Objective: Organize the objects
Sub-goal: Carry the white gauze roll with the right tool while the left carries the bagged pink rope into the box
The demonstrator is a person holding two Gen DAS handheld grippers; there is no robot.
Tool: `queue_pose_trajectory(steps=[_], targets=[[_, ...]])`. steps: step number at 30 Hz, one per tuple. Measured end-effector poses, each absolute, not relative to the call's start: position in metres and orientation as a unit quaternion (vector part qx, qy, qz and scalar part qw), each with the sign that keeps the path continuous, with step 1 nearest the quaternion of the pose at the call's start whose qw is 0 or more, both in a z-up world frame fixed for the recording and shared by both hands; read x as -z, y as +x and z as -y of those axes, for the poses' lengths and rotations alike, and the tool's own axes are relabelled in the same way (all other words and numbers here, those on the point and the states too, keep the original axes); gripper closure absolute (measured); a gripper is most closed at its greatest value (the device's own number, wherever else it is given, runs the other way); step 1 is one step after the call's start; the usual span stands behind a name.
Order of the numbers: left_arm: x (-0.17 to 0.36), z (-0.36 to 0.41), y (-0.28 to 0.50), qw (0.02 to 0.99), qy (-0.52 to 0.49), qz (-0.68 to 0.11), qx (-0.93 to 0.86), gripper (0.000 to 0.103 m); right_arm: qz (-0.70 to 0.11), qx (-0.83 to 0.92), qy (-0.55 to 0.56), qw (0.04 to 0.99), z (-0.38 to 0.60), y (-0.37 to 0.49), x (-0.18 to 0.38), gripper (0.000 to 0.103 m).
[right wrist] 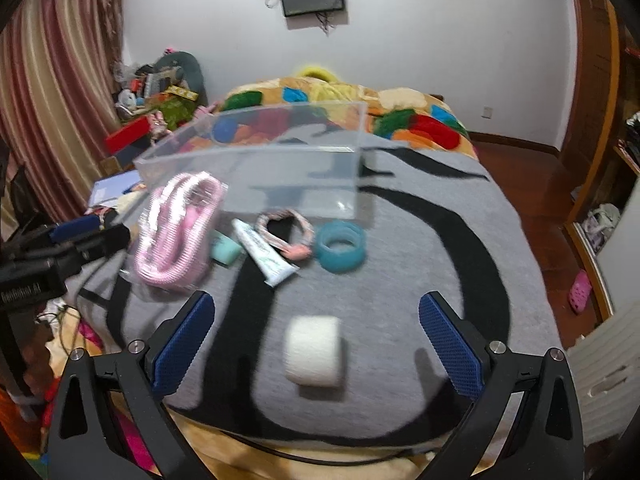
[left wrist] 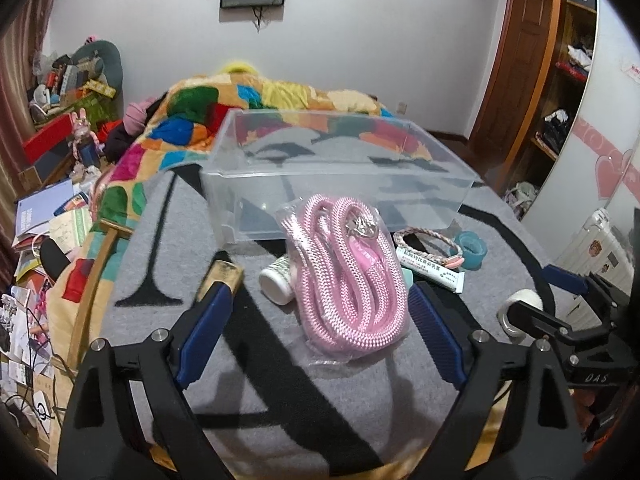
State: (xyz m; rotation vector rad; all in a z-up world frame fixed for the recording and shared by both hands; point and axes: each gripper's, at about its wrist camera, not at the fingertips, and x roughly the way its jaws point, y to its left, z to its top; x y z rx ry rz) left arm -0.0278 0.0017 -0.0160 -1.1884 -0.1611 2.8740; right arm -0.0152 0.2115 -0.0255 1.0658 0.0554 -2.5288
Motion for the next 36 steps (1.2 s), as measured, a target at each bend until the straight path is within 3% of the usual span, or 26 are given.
queue_pose_trajectory(steps=[2,7,13,16,21,30,36], targets=[[0.023,-0.006,-0.039,0.015,-0.395,0.050,-0.917,0.008,-0.014,0.899,0.393,0.194,-0.217,-0.018,0.031,0.011],[0.035,-0.017,-0.061,0.013,-0.410,0.041,-0.911,0.008,-0.006,0.889,0.408,0.209,-0.221,-0.022,0.040,0.046],[0.043,-0.028,-0.073,-0.012,-0.406,0.010,-0.914,0.008,-0.005,0.881,0.412,0.233,-0.217,-0.024,0.044,0.080],[0.048,-0.034,-0.073,-0.027,-0.399,-0.018,-0.916,0.010,-0.002,0.880,0.414,0.234,-0.216,-0.026,0.046,0.080],[0.050,-0.036,-0.067,-0.032,-0.389,-0.037,-0.920,0.039,-0.005,0.884,0.402,0.237,-0.213,-0.024,0.039,0.080],[0.027,-0.020,-0.040,0.014,-0.366,0.006,-0.930,0.050,-0.011,0.895,0.375,0.241,-0.206,-0.032,0.015,0.080],[0.004,-0.003,-0.034,0.029,-0.351,0.033,-0.935,0.052,-0.017,0.909,0.339,0.243,-0.194,-0.047,-0.012,0.080]])
